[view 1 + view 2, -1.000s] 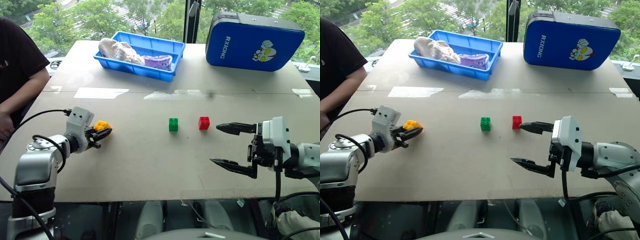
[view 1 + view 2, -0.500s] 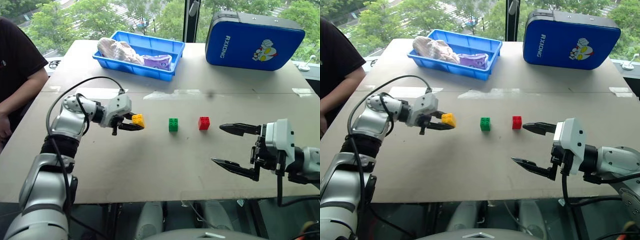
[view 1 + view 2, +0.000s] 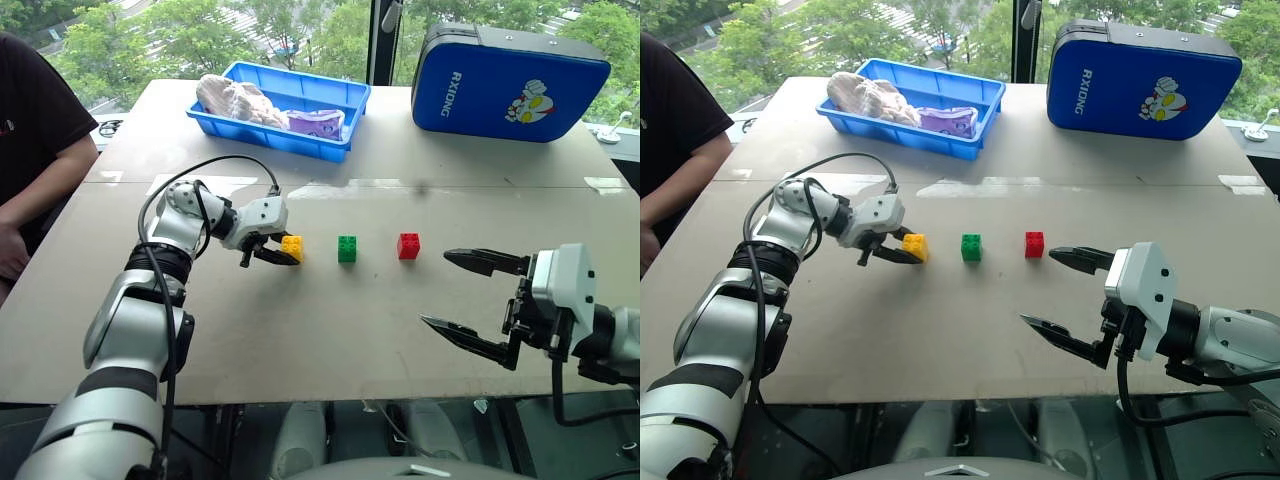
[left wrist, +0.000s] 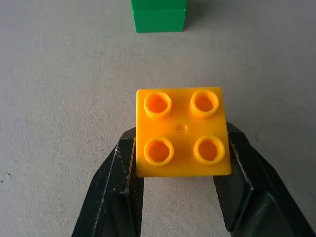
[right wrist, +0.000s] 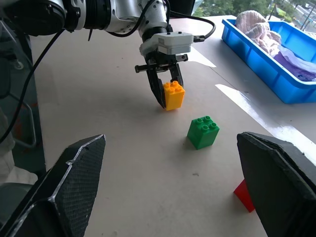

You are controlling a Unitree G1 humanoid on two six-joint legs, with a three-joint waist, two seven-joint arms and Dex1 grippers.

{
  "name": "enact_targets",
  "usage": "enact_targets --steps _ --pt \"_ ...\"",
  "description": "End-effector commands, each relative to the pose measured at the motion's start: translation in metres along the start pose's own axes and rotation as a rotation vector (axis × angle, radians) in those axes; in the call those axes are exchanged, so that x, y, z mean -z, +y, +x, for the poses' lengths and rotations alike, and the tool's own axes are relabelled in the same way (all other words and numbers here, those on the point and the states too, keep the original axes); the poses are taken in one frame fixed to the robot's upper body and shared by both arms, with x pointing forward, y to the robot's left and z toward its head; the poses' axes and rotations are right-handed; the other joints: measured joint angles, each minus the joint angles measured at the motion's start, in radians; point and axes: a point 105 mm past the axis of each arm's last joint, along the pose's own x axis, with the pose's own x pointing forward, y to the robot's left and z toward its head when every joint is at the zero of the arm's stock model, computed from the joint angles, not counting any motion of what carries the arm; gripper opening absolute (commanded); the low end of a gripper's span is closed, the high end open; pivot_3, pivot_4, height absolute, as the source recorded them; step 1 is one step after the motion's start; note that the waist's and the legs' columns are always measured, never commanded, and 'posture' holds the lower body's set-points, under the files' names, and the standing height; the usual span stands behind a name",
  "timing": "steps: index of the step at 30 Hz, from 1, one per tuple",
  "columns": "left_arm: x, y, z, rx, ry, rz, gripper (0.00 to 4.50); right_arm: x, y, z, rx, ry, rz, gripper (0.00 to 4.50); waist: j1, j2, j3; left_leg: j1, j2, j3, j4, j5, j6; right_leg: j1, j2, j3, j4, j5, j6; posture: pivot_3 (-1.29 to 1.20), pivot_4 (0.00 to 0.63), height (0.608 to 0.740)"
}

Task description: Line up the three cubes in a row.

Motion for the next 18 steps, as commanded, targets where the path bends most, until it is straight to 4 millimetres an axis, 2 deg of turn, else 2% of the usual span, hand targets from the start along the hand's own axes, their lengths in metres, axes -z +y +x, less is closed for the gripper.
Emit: enact_targets --steps 1,5,7,12,18 --pt "-0.008 0.007 -0.007 -0.026 0.001 0.048 1.33 -0.008 0.002 -0.003 0.012 -0.01 -0.044 4.4 0.0 0.0 0.0 0.0 0.0 0.0 0.0 0.0 0.0 0.0 0.0 0.0 0.0 0.0 0.0 0.0 0.15 0.74" --pt "-0.006 0.008 -0.006 -0.036 0.003 0.04 1.33 -0.008 0.001 -0.003 0.016 -0.006 -0.043 4.4 0.0 0.0 0.0 0.0 0.0 0.0 0.0 0.0 0.0 0.0 0.0 0.0 0.0 0.0 0.0 0.0 0.15 0.74" --pt "-0.005 0.008 -0.005 -0.044 0.004 0.037 2.34 -0.008 0.0 -0.004 0.017 -0.004 -0.043 4.4 0.0 0.0 0.0 0.0 0.0 0.0 0.0 0.0 0.0 0.0 0.0 0.0 0.0 0.0 0.0 0.0 0.15 0.74" --pt "-0.004 0.007 -0.012 -0.058 -0.015 0.017 4.41 -0.007 0.0 -0.005 0.019 0.003 -0.041 4.4 0.0 0.0 0.0 0.0 0.0 0.0 0.0 0.0 0.0 0.0 0.0 0.0 0.0 0.0 0.0 0.0 0.15 0.74" --pt "-0.003 -0.003 -0.045 -0.197 -0.147 -0.054 4.41 -0.003 -0.012 -0.018 0.125 0.027 -0.017 4.4 -0.007 0.0 0.0 0.0 0.001 0.0 0.0 0.0 0.0 0.0 0.0 0.0 0.001 0.0 0.0 0.0 0.15 0.74"
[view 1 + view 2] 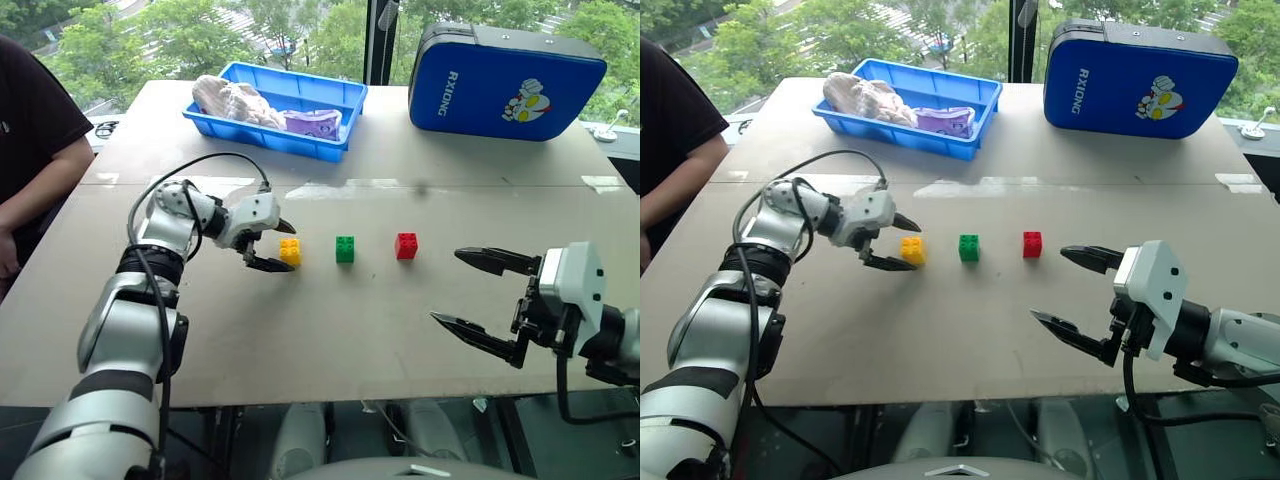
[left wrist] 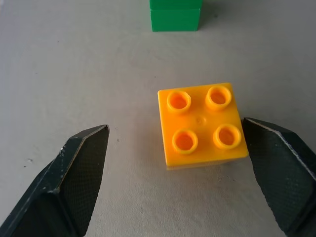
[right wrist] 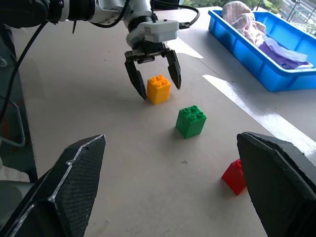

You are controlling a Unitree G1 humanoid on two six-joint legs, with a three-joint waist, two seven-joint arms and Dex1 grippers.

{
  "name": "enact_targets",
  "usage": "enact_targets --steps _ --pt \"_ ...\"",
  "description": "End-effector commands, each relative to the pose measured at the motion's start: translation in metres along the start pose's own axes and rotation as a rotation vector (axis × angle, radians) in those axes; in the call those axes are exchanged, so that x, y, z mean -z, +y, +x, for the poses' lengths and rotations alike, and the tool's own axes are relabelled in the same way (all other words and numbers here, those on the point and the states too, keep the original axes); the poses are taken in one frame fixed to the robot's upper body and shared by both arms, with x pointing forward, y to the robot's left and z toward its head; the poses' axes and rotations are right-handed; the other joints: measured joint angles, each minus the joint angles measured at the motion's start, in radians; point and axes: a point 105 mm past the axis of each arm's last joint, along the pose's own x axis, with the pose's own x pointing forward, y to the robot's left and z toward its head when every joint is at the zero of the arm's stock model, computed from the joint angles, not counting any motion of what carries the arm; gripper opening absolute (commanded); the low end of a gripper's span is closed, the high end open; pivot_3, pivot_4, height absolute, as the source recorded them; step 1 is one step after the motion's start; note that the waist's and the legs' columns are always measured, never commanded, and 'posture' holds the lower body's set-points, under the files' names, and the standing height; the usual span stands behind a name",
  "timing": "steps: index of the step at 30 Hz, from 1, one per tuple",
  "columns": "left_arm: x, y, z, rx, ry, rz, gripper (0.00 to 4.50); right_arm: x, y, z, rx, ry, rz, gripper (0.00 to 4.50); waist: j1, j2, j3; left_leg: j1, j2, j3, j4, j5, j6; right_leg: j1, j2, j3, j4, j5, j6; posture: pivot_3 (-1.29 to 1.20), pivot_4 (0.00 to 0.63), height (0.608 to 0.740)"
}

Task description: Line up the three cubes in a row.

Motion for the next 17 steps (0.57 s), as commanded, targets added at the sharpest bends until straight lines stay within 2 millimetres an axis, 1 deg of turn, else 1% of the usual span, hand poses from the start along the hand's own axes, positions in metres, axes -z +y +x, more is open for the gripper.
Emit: enact_targets --steps 1,3,4,5,6,9,10,11,13,15,16,17 --pt "-0.013 -0.003 -0.03 -0.133 -0.127 -0.033 4.41 -0.003 -0.008 -0.011 0.081 0.017 -0.012 4.4 -0.001 0.0 0.0 0.0 0.0 0.0 0.0 0.0 0.0 0.0 0.0 0.0 0.0 0.0 0.0 0.0 0.15 0.74" --pt "-0.016 -0.016 -0.041 -0.204 -0.191 -0.113 4.41 0.005 -0.009 -0.019 0.102 0.065 0.008 4.4 -0.002 0.0 0.0 0.001 0.001 0.0 0.0 0.0 0.0 0.0 0.0 0.0 0.0 0.0 0.0 0.0 0.15 0.74" --pt "-0.017 -0.022 -0.043 -0.226 -0.202 -0.139 4.41 0.007 -0.009 -0.021 0.107 0.08 0.014 4.4 -0.002 0.0 0.0 0.001 0.002 0.0 0.0 0.0 0.0 0.0 -0.001 0.0 0.0 0.0 0.0 0.0 0.15 0.74" --pt "-0.018 -0.032 -0.046 -0.264 -0.228 -0.187 4.41 0.01 -0.011 -0.025 0.116 0.096 0.019 4.4 0.0 0.0 0.0 0.001 0.002 0.0 0.0 0.0 0.0 0.001 -0.001 0.0 0.0 0.0 0.0 0.0 0.15 0.74" --pt "-0.019 -0.045 -0.049 -0.304 -0.254 -0.227 4.41 0.013 -0.013 -0.03 0.128 0.109 0.029 4.4 0.001 0.0 0.0 0.001 0.002 0.0 0.0 0.0 0.0 0.0 -0.001 0.0 0.0 0.0 0.0 0.0 0.15 0.74" --pt "-0.01 -0.09 -0.059 -0.442 -0.285 -0.387 4.41 0.028 -0.022 -0.046 0.152 0.159 0.051 4.4 -0.003 0.0 -0.001 0.004 0.002 0.0 0.0 0.0 0.0 0.003 -0.005 0.0 -0.001 -0.003 0.004 0.0 0.15 0.74" --pt "-0.009 -0.098 -0.06 -0.466 -0.284 -0.417 4.41 0.032 -0.024 -0.05 0.152 0.165 0.06 4.4 -0.004 -0.001 -0.001 0.005 0.002 0.001 0.0 0.0 0.0 0.004 -0.006 0.0 -0.002 -0.003 0.004 0.0 0.15 0.74" --pt "-0.005 -0.112 -0.061 -0.49 -0.276 -0.459 4.41 0.037 -0.027 -0.055 0.156 0.18 0.068 4.4 -0.002 0.0 -0.001 0.004 0.002 0.0 0.0 -0.001 0.0 0.004 -0.008 0.0 -0.002 -0.003 0.004 0.0 0.15 0.74" --pt "0.002 -0.133 -0.066 -0.526 -0.259 -0.52 4.41 0.044 -0.029 -0.062 0.145 0.206 0.081 4.4 0.004 0.0 -0.001 0.006 0.002 -0.001 0.0 -0.001 0.0 0.005 -0.008 -0.001 -0.002 -0.003 0.004 0.0 0.15 0.74" --pt "0.003 -0.143 -0.068 -0.542 -0.252 -0.553 4.41 0.048 -0.031 -0.067 0.14 0.223 0.087 4.4 0.011 0.002 -0.003 0.008 0.002 -0.002 0.0 -0.001 -0.001 0.006 -0.008 -0.002 -0.002 -0.003 0.004 0.0 0.15 0.74" --pt "0.005 -0.149 -0.069 -0.542 -0.248 -0.572 4.41 0.051 -0.031 -0.07 0.138 0.239 0.088 4.4 0.014 0.003 -0.003 0.008 0.002 -0.002 0.0 -0.003 -0.005 0.006 -0.008 -0.003 -0.002 -0.003 0.004 0.0 0.15 0.74" --pt "0.007 -0.153 -0.068 -0.543 -0.237 -0.579 4.41 0.055 -0.032 -0.073 0.135 0.25 0.089 4.4 0.014 0.003 -0.003 0.008 0.002 -0.002 0.0 -0.003 -0.005 0.006 -0.008 -0.004 -0.002 -0.003 0.004 0.0 0.15 0.74"
